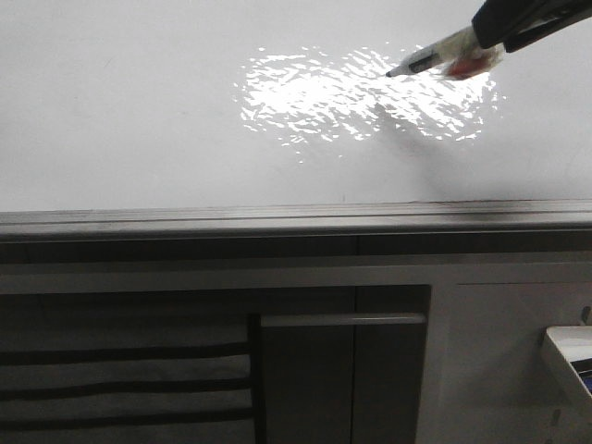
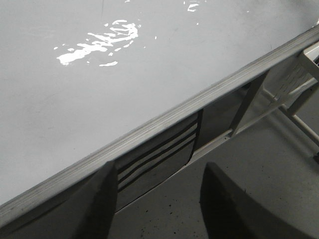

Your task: Write number 9 on whiteboard

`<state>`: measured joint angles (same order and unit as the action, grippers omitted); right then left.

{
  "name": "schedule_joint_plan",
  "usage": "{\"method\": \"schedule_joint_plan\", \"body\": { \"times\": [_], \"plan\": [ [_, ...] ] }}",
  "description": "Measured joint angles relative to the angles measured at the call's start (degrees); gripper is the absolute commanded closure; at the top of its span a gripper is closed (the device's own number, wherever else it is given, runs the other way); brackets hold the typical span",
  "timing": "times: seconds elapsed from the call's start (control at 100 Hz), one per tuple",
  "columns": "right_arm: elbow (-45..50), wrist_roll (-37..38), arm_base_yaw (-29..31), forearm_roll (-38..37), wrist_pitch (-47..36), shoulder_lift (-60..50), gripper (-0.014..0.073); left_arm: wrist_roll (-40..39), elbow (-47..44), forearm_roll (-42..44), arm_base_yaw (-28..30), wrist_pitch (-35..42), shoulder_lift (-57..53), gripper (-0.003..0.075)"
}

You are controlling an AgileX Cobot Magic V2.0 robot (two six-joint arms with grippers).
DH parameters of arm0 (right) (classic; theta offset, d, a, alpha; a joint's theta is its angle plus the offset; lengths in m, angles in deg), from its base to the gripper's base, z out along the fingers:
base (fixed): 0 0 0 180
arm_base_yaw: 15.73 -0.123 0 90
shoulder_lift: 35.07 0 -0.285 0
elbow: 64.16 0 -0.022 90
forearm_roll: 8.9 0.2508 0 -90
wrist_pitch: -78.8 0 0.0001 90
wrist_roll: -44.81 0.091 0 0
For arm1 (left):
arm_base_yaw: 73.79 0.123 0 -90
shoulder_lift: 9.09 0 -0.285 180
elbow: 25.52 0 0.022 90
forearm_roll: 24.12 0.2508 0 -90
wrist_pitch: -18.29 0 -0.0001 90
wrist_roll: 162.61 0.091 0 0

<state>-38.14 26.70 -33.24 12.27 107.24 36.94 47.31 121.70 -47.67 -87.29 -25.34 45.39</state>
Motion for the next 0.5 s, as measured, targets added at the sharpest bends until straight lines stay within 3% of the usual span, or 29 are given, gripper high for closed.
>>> {"method": "schedule_joint_plan", "body": {
  "times": [0.31,0.5],
  "plan": [
    [-5.8,0.0,-2.83,0.12,5.31,9.22,0.0645,0.0,-0.07,-0.11,0.0,0.0,0.0,0.0365],
    [-6.08,0.0,0.17,0.0,8.51,8.32,0.0645,0.0,-0.07,-0.11,0.0,0.0,0.0,0.0366]
  ]
}}
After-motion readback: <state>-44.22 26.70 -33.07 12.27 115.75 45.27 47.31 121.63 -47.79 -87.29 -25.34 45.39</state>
